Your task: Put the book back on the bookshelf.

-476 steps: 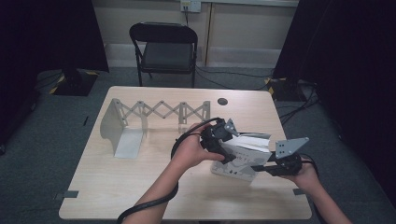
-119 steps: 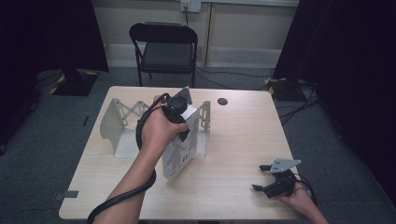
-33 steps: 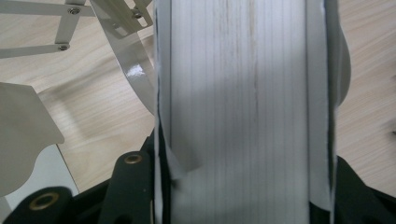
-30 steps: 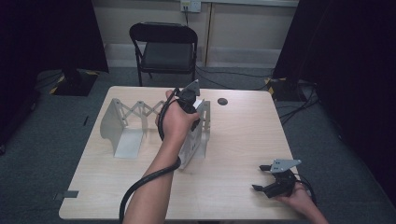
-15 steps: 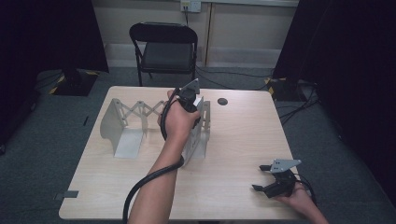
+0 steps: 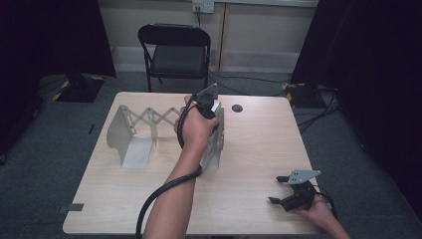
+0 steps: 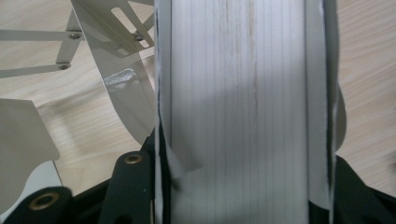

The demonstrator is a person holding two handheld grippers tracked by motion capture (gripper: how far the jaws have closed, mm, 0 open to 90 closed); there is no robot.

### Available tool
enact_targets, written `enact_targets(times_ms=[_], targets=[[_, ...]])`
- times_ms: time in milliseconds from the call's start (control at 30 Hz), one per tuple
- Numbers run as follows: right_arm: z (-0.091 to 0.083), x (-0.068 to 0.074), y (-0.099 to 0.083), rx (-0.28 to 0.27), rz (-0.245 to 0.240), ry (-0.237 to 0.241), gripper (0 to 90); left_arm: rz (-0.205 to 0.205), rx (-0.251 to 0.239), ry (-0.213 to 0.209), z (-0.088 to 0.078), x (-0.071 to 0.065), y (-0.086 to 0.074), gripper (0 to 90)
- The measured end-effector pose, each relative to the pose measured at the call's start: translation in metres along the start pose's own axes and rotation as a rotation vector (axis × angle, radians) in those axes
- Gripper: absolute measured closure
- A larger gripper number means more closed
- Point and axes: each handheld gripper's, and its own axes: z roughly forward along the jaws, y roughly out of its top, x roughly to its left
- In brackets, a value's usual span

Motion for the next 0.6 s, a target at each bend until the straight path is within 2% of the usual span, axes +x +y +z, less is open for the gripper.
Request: enact_targets(times_ms=[33,167,533,600], targets=[[0.0000,0.0000,0.0000,0.000,0.000,0.000,13.2,0.010,0.005,-0.005,-0.0004,0.0006,0.0007,53.0],[0.0000,0.0000,0.0000,0.000,0.000,0.000,13.3,-0.005,-0.002,0.000,0.0010,-0.0013,0.0016,53.0],[0.0000,0.0000,0.0000,0.000,0.000,0.000,13.2,0.004,-0.014,0.003,0.0022,0.0002,0.0026,53.0],[0.0000,0.0000,0.0000,0.000,0.000,0.000,13.2,-0.020,-0.017,0.003,0.0032,-0.0002,0.0022,53.0]])
